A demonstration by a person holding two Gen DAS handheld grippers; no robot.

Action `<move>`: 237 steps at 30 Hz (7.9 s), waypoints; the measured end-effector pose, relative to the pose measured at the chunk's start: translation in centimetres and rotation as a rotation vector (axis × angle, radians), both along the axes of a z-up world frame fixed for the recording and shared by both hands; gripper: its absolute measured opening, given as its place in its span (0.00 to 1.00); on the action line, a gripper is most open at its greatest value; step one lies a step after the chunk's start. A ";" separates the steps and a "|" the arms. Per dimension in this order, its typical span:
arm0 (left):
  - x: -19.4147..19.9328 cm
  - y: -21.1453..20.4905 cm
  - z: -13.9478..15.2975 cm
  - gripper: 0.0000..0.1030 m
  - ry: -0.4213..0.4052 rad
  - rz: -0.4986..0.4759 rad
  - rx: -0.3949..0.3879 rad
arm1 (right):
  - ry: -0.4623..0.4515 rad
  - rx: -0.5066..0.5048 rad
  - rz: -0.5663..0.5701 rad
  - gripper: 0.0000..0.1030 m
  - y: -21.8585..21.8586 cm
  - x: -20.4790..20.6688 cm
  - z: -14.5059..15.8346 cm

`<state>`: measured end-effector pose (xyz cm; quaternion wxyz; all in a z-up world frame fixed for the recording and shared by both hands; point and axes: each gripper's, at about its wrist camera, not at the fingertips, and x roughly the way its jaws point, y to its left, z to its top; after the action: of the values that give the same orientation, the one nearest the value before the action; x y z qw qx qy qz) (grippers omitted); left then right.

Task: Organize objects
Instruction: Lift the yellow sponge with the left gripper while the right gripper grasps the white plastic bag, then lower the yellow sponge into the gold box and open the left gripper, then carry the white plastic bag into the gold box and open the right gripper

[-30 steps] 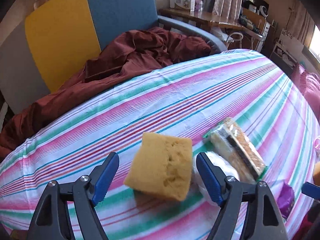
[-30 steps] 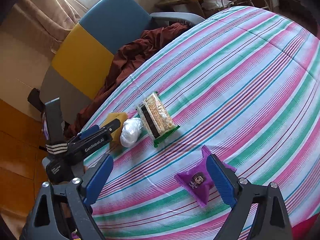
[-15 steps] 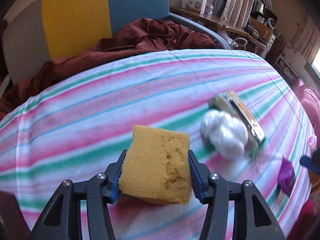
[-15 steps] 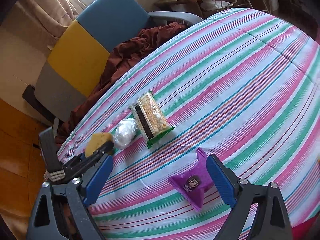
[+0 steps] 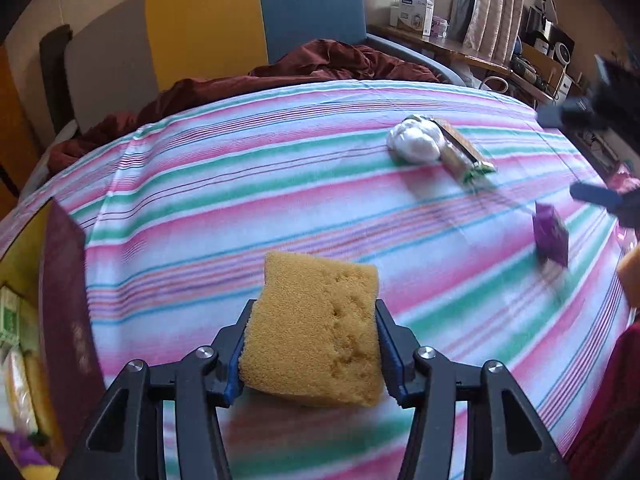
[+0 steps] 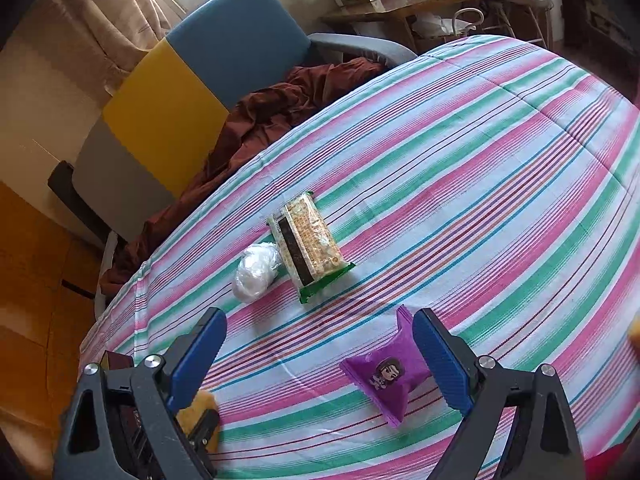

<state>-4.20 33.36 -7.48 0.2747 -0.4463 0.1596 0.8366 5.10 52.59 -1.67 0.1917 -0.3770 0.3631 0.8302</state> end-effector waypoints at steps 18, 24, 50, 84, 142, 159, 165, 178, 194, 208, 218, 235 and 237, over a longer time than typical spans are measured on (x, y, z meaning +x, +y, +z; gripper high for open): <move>2.3 -2.3 -0.9 0.53 0.078 0.022 0.139 | -0.049 0.107 0.055 0.91 -1.6 -1.3 0.4; 2.3 -2.6 -1.0 0.53 0.074 0.021 0.160 | -0.095 0.139 0.064 0.91 -1.7 -1.9 0.0; 1.9 -3.2 -1.1 0.54 0.044 0.021 0.218 | -0.179 0.223 0.157 0.68 -2.8 -9.2 -0.8; 2.2 -3.2 -1.0 0.54 0.053 0.019 0.217 | -0.354 0.361 0.548 0.33 -13.5 -4.5 -4.2; 0.7 -21.6 9.8 0.53 0.255 0.231 0.110 | -0.352 0.487 0.595 0.34 -14.8 -4.8 -4.5; -7.4 -21.8 4.2 0.54 0.004 0.242 0.075 | -0.359 0.505 0.607 0.34 -14.6 -5.2 -4.7; -9.3 -21.9 2.1 0.54 -0.103 0.255 0.076 | -0.362 0.510 0.612 0.34 -14.5 -5.5 -4.7; -8.6 -23.9 2.5 0.77 -0.131 0.316 0.113 | -0.362 0.503 0.611 0.34 -14.4 -5.9 -4.9; -1.6 -28.5 8.1 0.76 0.151 0.426 0.133 | -0.312 0.460 0.614 0.33 -15.8 -5.5 -3.3; -0.1 -31.4 7.9 0.76 0.147 0.466 0.187 | 0.036 0.424 0.941 0.34 -35.5 -6.6 2.9; -0.2 -33.3 7.1 0.76 0.108 0.521 0.220 | -0.063 0.384 1.019 0.38 -39.6 -8.4 -1.6; 1.0 -30.3 8.6 0.75 0.160 0.428 0.196 | 0.020 0.349 0.837 0.65 -32.2 -4.8 2.3; 1.3 -29.3 8.9 0.75 0.171 0.401 0.190 | 0.005 0.355 0.786 0.66 -30.1 -4.5 2.7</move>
<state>-2.95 4.04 1.44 0.1293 -0.3687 0.0108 0.9204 0.57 22.48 0.99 -0.0781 -0.4459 0.0436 0.8906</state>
